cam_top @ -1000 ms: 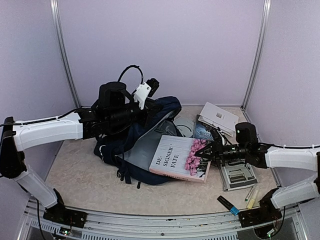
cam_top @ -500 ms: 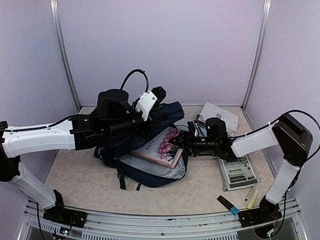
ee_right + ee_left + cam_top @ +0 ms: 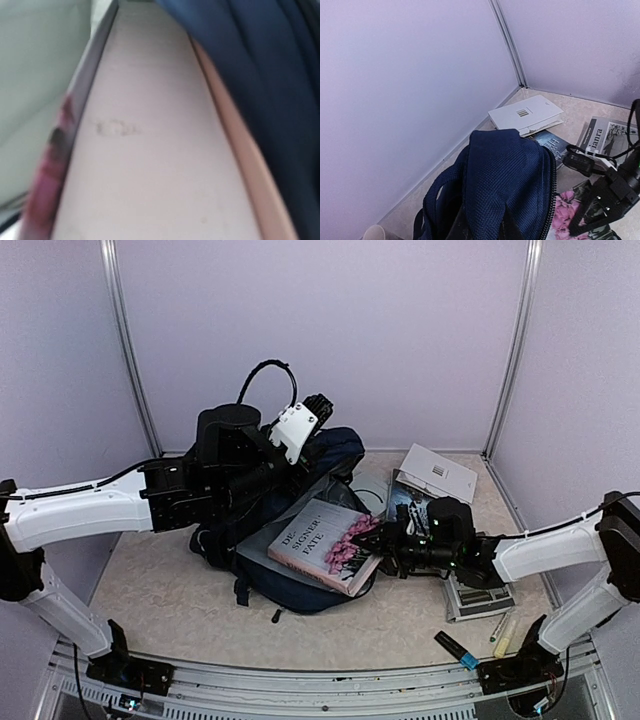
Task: Pack the student bag
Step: Place the book in the largest pocket of the bag, then pick up the book from the corner of the board.
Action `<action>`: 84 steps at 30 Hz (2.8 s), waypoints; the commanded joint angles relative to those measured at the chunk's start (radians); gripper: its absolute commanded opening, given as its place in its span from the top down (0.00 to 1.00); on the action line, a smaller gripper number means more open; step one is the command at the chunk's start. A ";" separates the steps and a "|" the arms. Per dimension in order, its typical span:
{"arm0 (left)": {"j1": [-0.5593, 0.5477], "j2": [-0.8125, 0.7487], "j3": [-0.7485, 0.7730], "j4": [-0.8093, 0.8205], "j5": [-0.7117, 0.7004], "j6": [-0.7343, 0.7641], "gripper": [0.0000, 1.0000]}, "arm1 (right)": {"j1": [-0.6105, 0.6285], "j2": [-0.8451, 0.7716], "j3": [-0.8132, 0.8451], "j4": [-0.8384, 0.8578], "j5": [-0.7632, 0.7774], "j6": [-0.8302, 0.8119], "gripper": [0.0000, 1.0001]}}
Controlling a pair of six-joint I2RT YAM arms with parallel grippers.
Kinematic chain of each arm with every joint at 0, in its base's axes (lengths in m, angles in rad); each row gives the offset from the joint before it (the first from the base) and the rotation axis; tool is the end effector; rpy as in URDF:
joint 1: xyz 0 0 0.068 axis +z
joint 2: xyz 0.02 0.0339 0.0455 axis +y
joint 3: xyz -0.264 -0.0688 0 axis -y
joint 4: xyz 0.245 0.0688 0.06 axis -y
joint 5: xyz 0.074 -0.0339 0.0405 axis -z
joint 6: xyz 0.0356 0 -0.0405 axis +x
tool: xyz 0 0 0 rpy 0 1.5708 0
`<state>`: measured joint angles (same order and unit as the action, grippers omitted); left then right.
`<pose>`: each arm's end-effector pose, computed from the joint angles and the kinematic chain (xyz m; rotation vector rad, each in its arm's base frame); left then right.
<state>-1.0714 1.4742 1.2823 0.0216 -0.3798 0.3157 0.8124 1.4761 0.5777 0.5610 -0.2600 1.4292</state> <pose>0.1802 -0.3027 0.3703 0.8811 1.4936 -0.2264 0.1975 0.2218 0.1861 0.4990 2.2744 1.6119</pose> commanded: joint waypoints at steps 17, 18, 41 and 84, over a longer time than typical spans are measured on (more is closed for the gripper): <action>-0.104 -0.082 0.054 0.219 0.113 -0.019 1.00 | 0.036 0.352 0.331 0.028 0.028 -0.022 0.62; -0.104 -0.085 0.054 0.219 0.113 -0.026 1.00 | 0.043 0.409 0.398 0.032 0.029 -0.027 0.60; 0.034 -0.110 -0.108 0.230 0.121 -0.101 1.00 | -0.510 -0.164 0.324 -0.826 -0.114 -0.765 0.00; 0.071 -0.109 -0.062 0.142 -0.005 -0.063 1.00 | -0.986 -0.028 0.390 -0.692 -0.139 -0.847 0.19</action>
<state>-1.0153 1.4124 1.2247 0.1246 -0.3416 0.2348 -0.1261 1.2999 0.9321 -0.1406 -0.5068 0.6064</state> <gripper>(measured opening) 0.096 0.790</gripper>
